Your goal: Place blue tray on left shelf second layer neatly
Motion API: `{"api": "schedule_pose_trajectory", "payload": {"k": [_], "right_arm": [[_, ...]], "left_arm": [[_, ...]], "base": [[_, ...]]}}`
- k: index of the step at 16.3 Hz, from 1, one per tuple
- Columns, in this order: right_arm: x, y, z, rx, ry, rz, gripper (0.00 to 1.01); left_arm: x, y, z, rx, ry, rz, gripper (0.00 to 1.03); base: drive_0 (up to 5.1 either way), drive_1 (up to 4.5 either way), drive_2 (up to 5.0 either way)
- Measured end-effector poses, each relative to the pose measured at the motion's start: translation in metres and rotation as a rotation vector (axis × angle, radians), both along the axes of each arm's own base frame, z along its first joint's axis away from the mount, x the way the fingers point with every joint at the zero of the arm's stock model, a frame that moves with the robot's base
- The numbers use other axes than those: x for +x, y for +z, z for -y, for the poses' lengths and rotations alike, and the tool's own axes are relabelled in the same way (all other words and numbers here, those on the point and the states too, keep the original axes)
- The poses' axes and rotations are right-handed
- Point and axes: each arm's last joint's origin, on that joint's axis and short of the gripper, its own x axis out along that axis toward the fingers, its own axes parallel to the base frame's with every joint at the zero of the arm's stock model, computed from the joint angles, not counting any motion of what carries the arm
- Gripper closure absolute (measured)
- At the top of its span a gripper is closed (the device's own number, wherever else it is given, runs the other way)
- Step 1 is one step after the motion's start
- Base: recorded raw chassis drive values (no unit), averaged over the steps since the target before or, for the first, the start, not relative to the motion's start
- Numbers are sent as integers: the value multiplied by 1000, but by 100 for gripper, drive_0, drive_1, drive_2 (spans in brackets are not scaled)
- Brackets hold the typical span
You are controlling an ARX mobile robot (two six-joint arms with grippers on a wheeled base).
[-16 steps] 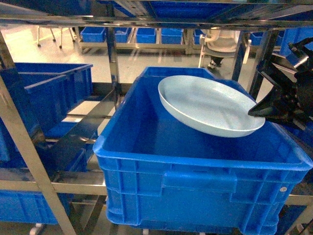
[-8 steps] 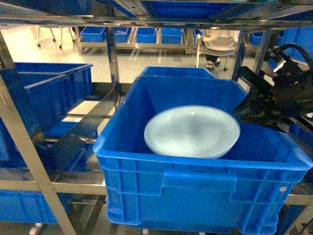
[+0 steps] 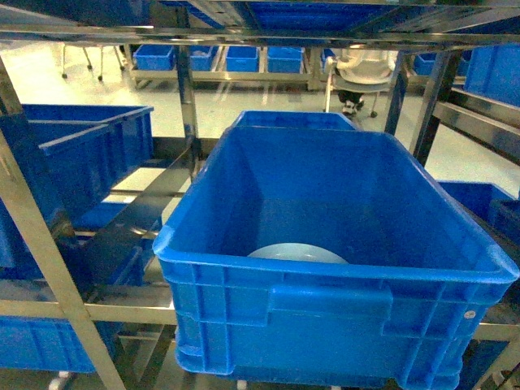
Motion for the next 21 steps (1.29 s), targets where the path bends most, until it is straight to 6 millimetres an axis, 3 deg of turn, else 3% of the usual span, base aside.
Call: {"api": "schedule_pose_trajectory", "payload": {"k": [1, 2, 3, 4, 5, 7, 10, 15, 21], "right_arm": [[-16, 15, -2, -31, 49, 114, 3], [-14, 28, -5, -120, 46, 419, 8], [-18, 25, -2, -262, -28, 676, 19], [-27, 5, 4, -390, -99, 795, 32], [-32, -4, 9, -442, -141, 849, 43], [-39, 8, 12, -454, -148, 982, 67], [-47, -3, 24, -476, -151, 956, 100], [-59, -13, 23, -477, -143, 972, 99], [-67, -11, 23, -476, -146, 985, 99]], "left_arm": [[0, 0, 0, 0, 0, 0, 5], [0, 0, 0, -1, 0, 1, 5], [0, 0, 0, 0, 1, 0, 5], [0, 0, 0, 0, 2, -2, 5], [0, 0, 0, 0, 1, -1, 5], [0, 0, 0, 0, 0, 0, 5], [0, 0, 0, 0, 1, -1, 5], [0, 0, 0, 0, 0, 0, 5], [0, 0, 0, 0, 0, 0, 5]], "base": [[0, 0, 0], [0, 0, 0], [0, 0, 0], [0, 0, 0], [0, 0, 0], [0, 0, 0], [0, 0, 0], [0, 0, 0], [0, 0, 0]]}}
